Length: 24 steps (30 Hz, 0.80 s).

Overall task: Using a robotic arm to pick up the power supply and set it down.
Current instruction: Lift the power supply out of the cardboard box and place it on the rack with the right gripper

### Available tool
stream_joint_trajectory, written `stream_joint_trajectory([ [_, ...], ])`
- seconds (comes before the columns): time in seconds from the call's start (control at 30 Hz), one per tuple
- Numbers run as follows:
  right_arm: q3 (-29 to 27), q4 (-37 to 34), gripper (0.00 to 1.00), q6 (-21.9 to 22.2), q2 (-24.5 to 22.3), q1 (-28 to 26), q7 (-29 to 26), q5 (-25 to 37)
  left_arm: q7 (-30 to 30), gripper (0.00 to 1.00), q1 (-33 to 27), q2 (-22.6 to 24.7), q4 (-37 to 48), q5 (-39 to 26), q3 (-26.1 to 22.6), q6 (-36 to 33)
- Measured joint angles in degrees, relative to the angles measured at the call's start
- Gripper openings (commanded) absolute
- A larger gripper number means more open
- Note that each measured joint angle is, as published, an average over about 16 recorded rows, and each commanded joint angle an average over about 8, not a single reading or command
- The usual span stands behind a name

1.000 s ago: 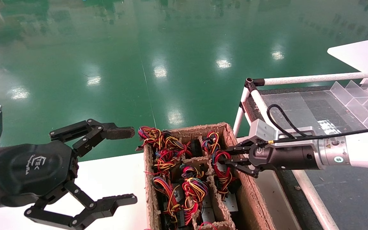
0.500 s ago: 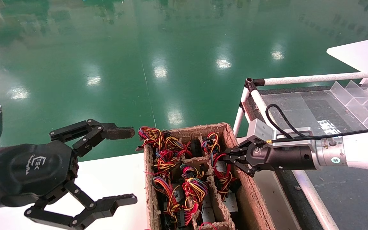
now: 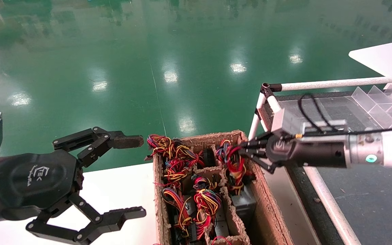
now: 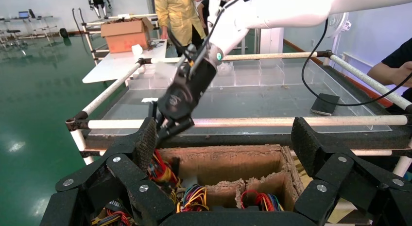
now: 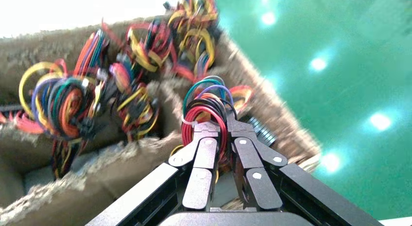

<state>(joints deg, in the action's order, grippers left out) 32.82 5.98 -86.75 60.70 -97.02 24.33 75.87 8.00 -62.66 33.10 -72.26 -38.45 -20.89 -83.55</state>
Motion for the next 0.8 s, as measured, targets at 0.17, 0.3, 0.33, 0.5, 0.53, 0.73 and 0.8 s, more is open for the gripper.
stream_joint_trajectory([
  [0.17, -1.03, 1.01, 0.00, -1.31, -1.21, -2.10, 0.14, -1.50, 0.00, 1.00, 0.00, 0.00, 0.00, 0.00, 0.00, 0.00],
  [0.3, -1.81, 2.09, 0.00, -2.19, -2.27, -3.95, -0.18, -2.70, 0.00, 1.00, 0.00, 0.00, 0.00, 0.00, 0.00, 0.00],
  [0.33, -1.99, 2.39, 0.00, -2.39, -2.53, -4.41, -0.33, -2.99, 0.00, 1.00, 0.00, 0.00, 0.00, 0.00, 0.00, 0.00],
  [0.5, -2.60, 4.12, 0.00, -3.06, -3.80, -6.64, -1.33, -4.21, 0.00, 1.00, 0.00, 0.00, 0.00, 0.00, -0.01, 0.00],
  [0.53, -2.68, 4.51, 0.00, -3.14, -4.06, -7.07, -1.56, -4.41, 0.00, 1.00, 0.00, 0.00, 0.00, 0.00, -0.01, 0.00],
  [0.73, -2.85, 6.85, 0.00, -3.01, -5.91, -9.89, -2.83, -5.10, 0.00, 1.00, 0.00, 0.00, 0.00, 0.01, -0.01, 0.00],
  [0.8, -2.79, 7.45, 0.00, -2.74, -6.58, -10.96, -3.18, -5.08, 0.00, 1.00, 0.00, 0.00, 0.00, 0.01, -0.01, 0.00],
])
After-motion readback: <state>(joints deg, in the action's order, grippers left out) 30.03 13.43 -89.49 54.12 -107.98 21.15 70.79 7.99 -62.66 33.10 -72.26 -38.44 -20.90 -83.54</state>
